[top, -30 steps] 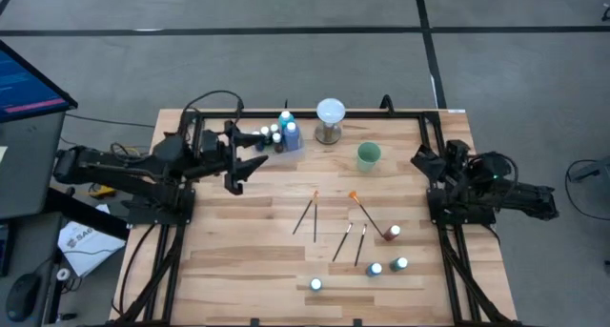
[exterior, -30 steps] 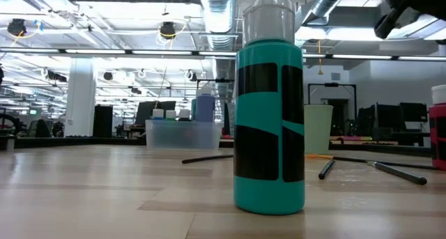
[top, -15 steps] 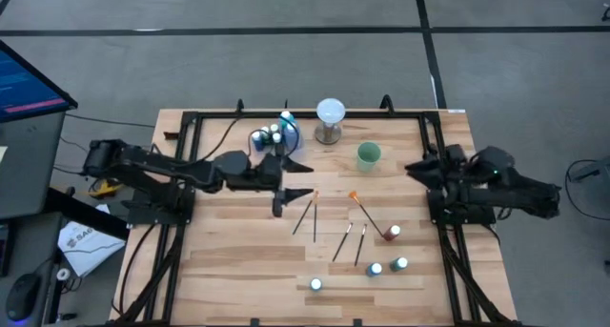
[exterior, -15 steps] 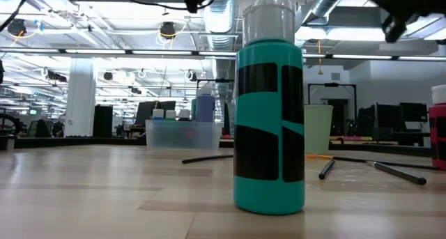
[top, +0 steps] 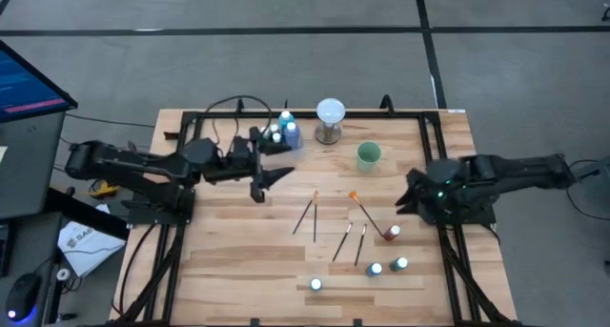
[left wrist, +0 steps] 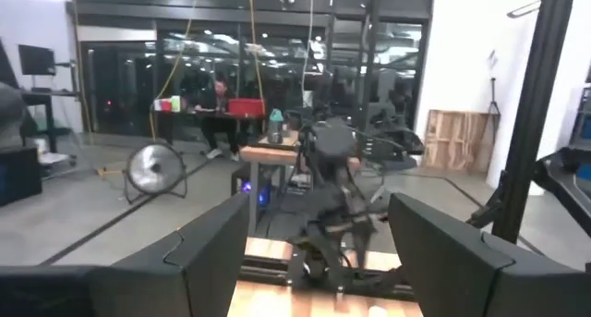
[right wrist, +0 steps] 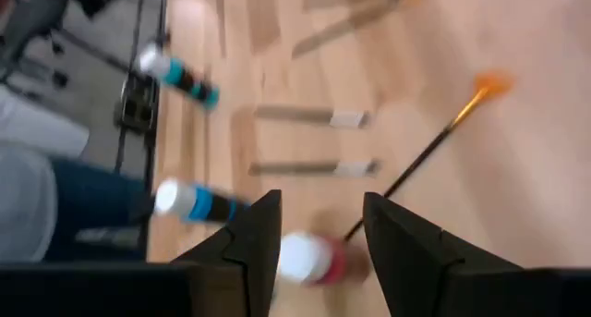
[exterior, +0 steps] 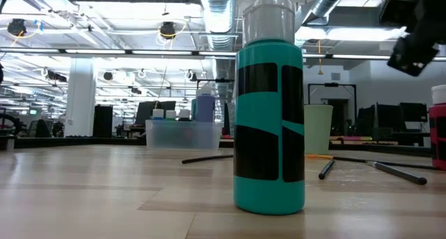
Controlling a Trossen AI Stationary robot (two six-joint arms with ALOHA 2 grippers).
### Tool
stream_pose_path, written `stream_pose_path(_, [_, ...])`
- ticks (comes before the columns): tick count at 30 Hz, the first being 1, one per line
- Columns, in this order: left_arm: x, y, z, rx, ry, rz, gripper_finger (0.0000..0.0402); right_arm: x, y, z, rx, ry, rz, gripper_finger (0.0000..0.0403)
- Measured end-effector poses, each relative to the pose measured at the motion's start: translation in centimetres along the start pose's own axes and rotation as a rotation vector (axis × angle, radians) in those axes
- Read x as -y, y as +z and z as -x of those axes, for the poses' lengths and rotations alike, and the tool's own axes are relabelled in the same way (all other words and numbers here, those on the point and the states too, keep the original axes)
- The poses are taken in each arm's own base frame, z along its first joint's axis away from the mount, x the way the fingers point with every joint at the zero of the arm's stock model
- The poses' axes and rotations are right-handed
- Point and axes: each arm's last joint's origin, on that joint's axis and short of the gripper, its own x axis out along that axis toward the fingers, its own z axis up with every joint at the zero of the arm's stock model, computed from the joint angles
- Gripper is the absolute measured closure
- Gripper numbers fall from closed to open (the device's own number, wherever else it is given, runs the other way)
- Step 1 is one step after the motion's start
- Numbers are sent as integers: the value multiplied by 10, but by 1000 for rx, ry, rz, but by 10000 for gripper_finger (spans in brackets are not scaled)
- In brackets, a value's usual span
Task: Pick & Place Paint Supplies
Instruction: Put the small red paint bottle into the transparent bin
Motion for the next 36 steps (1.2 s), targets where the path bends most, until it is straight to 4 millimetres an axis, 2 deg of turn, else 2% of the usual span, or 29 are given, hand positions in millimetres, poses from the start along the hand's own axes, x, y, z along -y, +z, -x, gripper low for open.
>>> stream_pose_path(4, [-2, 6, 8, -5, 24, -2, 144, -9, -5, -15, -138, 11, -54, 260])
stream_pose_path(8, [-3, 8, 10, -6, 33, -30, 144, -14, -13, -18, -213, -9, -106, 267])
stream_pose_path(15, [-3, 6, 10, -22, 37, -38, 144, -15, -32, -15, -311, -161, -337, 274])
stream_pose_path(23, [-3, 6, 10, -22, 48, -39, 144, -24, -44, -30, -333, -334, -549, 289])
stream_pose_path(29, [-3, 6, 10, -22, 48, -39, 144, -41, -59, -43, -446, -330, -462, 299])
stream_pose_path(36, [-3, 6, 10, -25, 49, -40, 144, -66, -78, -47, -501, -216, -441, 264])
